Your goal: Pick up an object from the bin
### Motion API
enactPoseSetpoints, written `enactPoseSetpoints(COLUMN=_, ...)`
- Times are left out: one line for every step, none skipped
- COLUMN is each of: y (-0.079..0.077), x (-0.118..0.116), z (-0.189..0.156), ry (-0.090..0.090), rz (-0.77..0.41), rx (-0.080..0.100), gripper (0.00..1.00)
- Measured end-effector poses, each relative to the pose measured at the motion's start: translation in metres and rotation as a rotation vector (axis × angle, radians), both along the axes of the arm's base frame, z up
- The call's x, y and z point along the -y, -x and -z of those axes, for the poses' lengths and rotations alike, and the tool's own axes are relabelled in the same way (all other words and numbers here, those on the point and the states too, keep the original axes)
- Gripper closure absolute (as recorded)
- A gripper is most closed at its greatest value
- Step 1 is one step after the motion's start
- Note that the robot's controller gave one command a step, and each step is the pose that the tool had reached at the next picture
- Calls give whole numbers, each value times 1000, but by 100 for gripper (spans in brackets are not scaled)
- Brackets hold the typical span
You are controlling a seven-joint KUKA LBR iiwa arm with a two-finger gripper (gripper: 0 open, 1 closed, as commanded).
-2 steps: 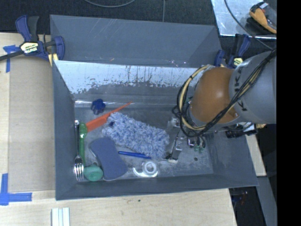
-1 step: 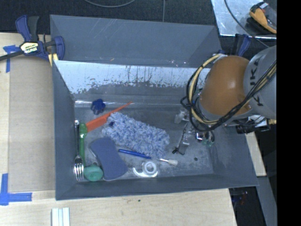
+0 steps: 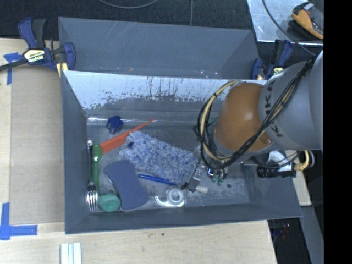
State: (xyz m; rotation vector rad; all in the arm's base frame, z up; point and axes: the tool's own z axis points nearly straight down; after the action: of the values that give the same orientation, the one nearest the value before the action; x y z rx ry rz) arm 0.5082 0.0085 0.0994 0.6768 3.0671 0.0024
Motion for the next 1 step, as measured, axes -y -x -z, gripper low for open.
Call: enactPoseSetpoints(y=-29, x=1, z=29, ry=3, rz=44, rx=17, gripper=0)
